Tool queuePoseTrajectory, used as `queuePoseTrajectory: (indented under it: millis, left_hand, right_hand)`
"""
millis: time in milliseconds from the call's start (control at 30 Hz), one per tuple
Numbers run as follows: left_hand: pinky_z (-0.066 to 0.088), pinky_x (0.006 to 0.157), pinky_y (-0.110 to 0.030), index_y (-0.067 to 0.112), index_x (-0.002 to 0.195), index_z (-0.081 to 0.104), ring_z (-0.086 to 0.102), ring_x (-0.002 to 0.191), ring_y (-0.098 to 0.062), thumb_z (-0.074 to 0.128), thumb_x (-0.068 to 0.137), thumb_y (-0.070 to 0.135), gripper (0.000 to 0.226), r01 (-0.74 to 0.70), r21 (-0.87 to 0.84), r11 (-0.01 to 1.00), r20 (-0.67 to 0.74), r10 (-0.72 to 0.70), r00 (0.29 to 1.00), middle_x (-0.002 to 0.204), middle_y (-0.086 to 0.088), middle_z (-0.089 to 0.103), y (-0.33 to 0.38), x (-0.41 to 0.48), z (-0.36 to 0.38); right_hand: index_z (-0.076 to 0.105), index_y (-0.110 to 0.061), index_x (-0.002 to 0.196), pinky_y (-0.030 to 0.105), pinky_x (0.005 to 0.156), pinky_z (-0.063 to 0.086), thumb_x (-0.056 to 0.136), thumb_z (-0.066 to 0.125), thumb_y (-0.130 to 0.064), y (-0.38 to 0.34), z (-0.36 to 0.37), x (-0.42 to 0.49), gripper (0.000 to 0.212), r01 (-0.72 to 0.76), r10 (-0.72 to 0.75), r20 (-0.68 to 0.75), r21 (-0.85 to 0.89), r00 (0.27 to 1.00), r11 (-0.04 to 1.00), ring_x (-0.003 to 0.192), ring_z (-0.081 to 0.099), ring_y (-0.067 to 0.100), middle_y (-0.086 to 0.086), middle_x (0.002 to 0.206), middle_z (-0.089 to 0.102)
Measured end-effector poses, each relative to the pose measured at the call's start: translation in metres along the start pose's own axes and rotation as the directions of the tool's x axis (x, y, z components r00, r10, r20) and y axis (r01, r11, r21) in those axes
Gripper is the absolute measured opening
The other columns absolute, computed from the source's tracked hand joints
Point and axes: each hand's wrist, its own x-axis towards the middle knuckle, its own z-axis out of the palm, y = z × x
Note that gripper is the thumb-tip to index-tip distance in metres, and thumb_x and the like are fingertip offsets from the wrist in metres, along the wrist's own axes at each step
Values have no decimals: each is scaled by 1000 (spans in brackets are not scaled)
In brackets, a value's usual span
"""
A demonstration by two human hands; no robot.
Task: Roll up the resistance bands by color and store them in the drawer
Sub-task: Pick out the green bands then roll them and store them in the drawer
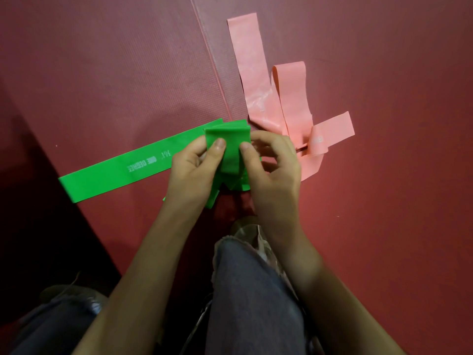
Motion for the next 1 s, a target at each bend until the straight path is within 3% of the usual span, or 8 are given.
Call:
queuePoseTrajectory:
  millis: [167, 267, 333, 433, 567, 733, 867, 1000]
  left_hand:
    - [45, 58, -5, 15, 85, 55, 60, 58, 9, 38, 91, -3, 26, -22, 36, 999, 14, 22, 1000, 56, 21, 66, 1, 2, 2]
    - [46, 59, -6, 16, 79, 55, 59, 58, 9, 40, 91, -3, 27, -24, 42, 999, 29, 23, 999, 56, 21, 65, -2, 3, 2]
    - [46, 59, -6, 16, 77, 54, 58, 58, 9, 41, 91, -2, 26, -31, 53, 998, 34, 29, 999, 56, 21, 65, -4, 3, 2]
    - [45, 58, -6, 16, 77, 54, 56, 56, 9, 42, 90, -2, 26, -30, 75, 997, 33, 28, 999, 55, 20, 64, -6, 2, -1]
    - [42, 56, -5, 14, 75, 53, 54, 55, 11, 42, 90, -2, 25, -34, 114, 993, 42, 30, 999, 54, 21, 63, -7, 2, -8]
    - [37, 54, -8, -6, 87, 54, 41, 59, 1, 48, 88, 6, 13, -49, 153, 987, 83, 37, 996, 72, -8, 46, -11, 1, -16]
    - [41, 58, -4, 16, 79, 54, 52, 57, 12, 41, 90, -3, 26, -49, 165, 985, 123, 29, 992, 59, 14, 61, -11, 0, -17]
    - [44, 60, -4, 19, 84, 54, 58, 62, 14, 39, 90, -5, 28, -42, 104, 994, 157, 25, 987, 60, 26, 65, -10, 1, -13]
  right_hand:
    - [64, -12, 94, 8, 65, 42, 81, 59, -2, -1, 1, 2, 17, 73, -74, -79, -24, 994, 997, 76, 53, 0, -11, 84, 52]
    - [60, -20, 102, 16, 69, 46, 81, 59, -1, -2, -1, 3, 28, 65, -66, -87, -19, 994, 998, 78, 54, 3, -13, 88, 53]
    - [56, -29, 100, 20, 70, 47, 80, 59, -3, -2, -3, 4, 32, 62, -65, -56, -40, 996, 997, 77, 55, 6, -15, 89, 52]
    - [53, -33, 83, 9, 64, 41, 79, 58, -3, -3, -4, 7, 31, 24, -23, 7, -13, 1000, 1000, 73, 53, 4, -6, 87, 55]
    - [56, -25, 88, 8, 56, 38, 79, 55, -2, -6, -4, 10, 25, -73, 63, 138, 63, 988, 995, 64, 47, 0, 1, 86, 53]
    - [55, -21, 80, 9, 49, 34, 77, 56, 1, -4, -5, 9, 22, -148, 126, 188, 107, 974, 983, 52, 41, -1, -7, 70, 46]
    - [51, -24, 68, 7, 53, 35, 76, 57, 9, -5, -6, 15, 35, -191, 172, 191, 89, 966, 977, 56, 42, -1, -8, 69, 49]
    - [51, -23, 67, 9, 50, 33, 76, 57, 8, -9, -5, 18, 33, -183, 166, 170, 93, 971, 979, 51, 38, -1, -8, 61, 42]
